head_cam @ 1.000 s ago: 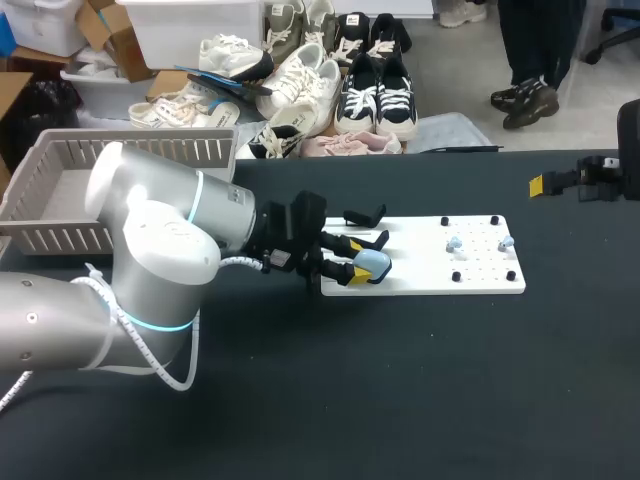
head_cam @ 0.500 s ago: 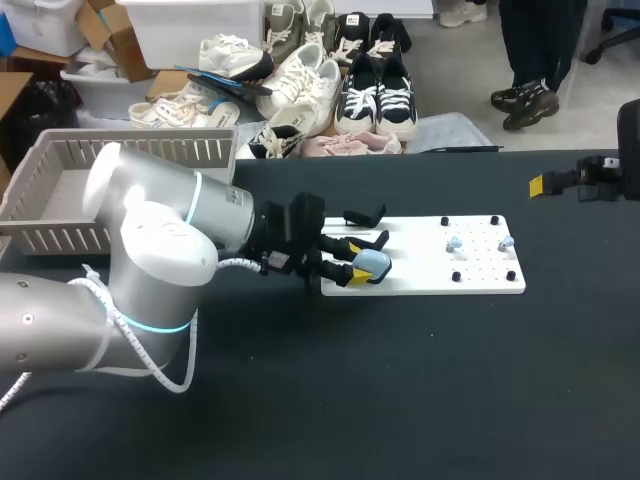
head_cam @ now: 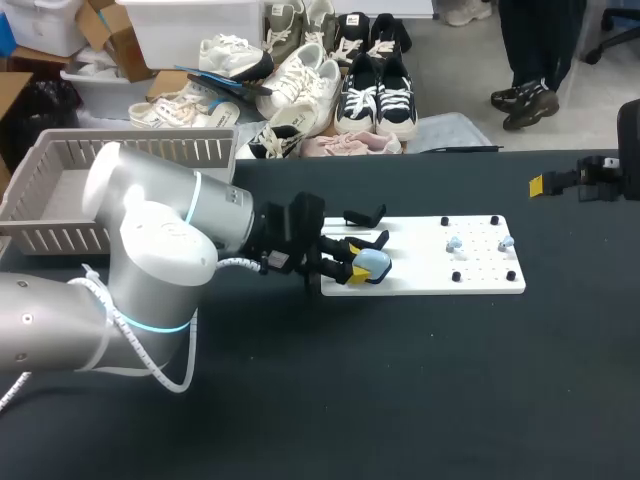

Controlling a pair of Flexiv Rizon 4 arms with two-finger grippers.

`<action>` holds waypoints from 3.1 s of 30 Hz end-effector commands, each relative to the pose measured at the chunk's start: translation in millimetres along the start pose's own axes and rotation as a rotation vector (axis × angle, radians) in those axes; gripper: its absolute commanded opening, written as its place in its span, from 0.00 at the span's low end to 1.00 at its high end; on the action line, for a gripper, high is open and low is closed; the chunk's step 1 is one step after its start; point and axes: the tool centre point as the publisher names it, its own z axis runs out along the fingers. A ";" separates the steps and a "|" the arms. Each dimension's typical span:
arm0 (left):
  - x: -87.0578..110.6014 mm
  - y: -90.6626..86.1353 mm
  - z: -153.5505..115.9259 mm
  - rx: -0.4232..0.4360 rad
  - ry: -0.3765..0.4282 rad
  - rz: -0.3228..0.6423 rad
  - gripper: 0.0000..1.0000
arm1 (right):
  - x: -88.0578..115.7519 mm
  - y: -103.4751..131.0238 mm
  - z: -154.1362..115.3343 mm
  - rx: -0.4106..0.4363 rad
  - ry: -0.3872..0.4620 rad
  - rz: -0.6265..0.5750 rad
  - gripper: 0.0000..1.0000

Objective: Pick up each earbud case from the left stands, insert the matching earbuds, close the lid, and place the case in the box.

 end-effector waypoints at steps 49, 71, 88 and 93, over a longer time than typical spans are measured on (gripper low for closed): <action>-82.5 32.7 -11.9 -0.092 -0.086 0.014 0.00 | 5.3 49.1 29.3 -0.083 0.128 -0.177 1.00; -104.1 20.0 3.7 -0.043 -0.070 0.114 0.00 | 32.3 96.7 71.4 -0.204 0.255 -0.274 1.00; -109.4 0.7 7.8 -0.003 -0.076 0.135 0.00 | 36.1 100.3 76.2 -0.225 0.260 -0.277 1.00; -109.7 -4.0 7.9 0.006 -0.080 0.137 0.00 | 36.9 99.6 77.0 -0.227 0.259 -0.274 1.00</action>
